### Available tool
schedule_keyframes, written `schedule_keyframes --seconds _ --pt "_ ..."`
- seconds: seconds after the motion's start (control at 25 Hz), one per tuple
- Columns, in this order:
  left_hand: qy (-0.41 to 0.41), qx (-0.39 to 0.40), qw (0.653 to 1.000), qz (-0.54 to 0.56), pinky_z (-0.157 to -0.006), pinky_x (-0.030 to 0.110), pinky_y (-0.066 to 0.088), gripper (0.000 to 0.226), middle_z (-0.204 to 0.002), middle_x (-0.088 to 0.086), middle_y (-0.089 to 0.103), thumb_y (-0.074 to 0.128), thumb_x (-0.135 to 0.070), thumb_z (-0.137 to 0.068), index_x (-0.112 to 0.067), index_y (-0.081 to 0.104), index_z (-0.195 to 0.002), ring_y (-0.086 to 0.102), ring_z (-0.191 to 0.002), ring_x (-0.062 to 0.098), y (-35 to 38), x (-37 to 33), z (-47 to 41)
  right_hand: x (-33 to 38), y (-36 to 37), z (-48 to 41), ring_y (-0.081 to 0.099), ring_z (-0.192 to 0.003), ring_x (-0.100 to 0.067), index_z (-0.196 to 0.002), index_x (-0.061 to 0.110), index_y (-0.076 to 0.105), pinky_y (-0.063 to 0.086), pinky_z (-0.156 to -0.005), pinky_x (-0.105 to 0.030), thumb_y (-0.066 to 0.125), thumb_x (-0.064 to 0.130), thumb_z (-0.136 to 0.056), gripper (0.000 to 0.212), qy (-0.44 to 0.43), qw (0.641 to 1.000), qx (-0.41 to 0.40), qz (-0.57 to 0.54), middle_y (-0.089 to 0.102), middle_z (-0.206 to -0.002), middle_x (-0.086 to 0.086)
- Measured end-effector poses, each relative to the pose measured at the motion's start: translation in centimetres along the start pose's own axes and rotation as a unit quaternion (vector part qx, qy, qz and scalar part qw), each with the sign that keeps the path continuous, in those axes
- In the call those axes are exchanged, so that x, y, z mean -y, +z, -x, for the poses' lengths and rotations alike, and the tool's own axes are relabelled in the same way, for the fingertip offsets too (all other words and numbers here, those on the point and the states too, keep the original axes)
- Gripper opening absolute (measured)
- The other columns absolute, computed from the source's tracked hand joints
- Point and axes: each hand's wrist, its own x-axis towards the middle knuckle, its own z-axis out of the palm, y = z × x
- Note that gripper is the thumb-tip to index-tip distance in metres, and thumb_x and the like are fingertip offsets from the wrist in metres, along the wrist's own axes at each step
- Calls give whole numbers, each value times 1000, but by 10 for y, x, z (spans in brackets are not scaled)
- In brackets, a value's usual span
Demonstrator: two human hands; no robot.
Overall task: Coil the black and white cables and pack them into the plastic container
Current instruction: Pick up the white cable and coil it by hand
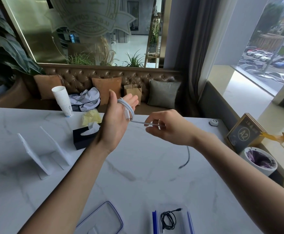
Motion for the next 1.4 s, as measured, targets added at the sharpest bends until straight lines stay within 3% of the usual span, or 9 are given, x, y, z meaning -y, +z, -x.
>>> schedule_keyframes --seconds 0.16,0.32,0.48,0.6,0.76,0.88,1.04,1.16,1.4 --pt "-20 -1 993 -113 -111 27 32 83 -145 6 50 17 -64 -88 -7 35 -145 46 -135 13 -15 7 -3 6 -22 0 49 -63 3 -101 21 74 38 -63 -14 69 22 -89 12 -44 997 -17 62 56 -85 10" --pt "-36 35 985 -164 -106 33 38 81 -122 -1 70 30 -75 -81 -14 58 -125 61 -119 12 -21 17 -5 17 -32 -6 53 -70 0 -97 23 75 50 -68 -30 70 23 -89 9 -84 994 -43 52 53 -88 9" --pt "-67 138 972 -176 -104 37 38 95 -121 26 62 16 -68 -86 12 50 -125 60 -115 21 -12 13 5 22 -31 -14 59 -76 -12 -93 19 76 53 -68 -36 73 10 -84 13 -117 990 -73 23 59 -90 0" --pt "-63 183 965 -176 -96 43 41 83 -106 22 69 10 -64 -89 -4 61 -114 63 -102 26 -6 4 15 21 -33 -20 63 -75 -16 -87 9 74 53 -67 -33 81 14 -78 11 -107 988 -102 -50 60 -86 -1" --pt "-65 191 972 -123 -69 20 47 69 -81 23 55 10 -59 -91 -13 60 -79 62 -72 20 5 -3 19 18 -28 -26 67 -79 -24 -90 -1 68 56 -74 -33 77 17 -83 22 -80 978 -80 -176 67 -84 -12" --pt "-54 180 976 -112 -63 20 46 68 -63 7 46 6 -62 -93 -34 62 -65 52 -61 24 10 -5 20 17 -21 -25 70 -86 -34 -101 -7 66 57 -80 -37 67 10 -91 20 -57 962 -44 -265 70 -91 -23" --pt "-60 157 979 -119 -67 23 46 67 -48 0 38 8 -65 -92 -16 39 -59 56 -59 24 5 2 18 17 -16 -24 70 -84 -44 -99 -12 63 59 -78 -47 61 8 -94 21 -38 946 -23 -323 68 -89 -34" --pt "-29 82 985 -152 -64 19 48 63 -44 2 35 17 -67 -86 -16 34 -54 63 -59 24 13 6 19 18 -15 -24 69 -78 -46 -95 -10 60 57 -75 -58 61 11 -95 21 -26 945 -33 -323 69 -82 -32" --pt "31 -59 984 -164 -52 23 51 63 -40 0 30 29 -62 -85 -19 49 -44 65 -46 20 27 8 19 16 -8 -25 70 -72 -38 -91 -3 57 58 -69 -49 58 18 -98 22 -16 946 -66 -317 68 -80 -27"
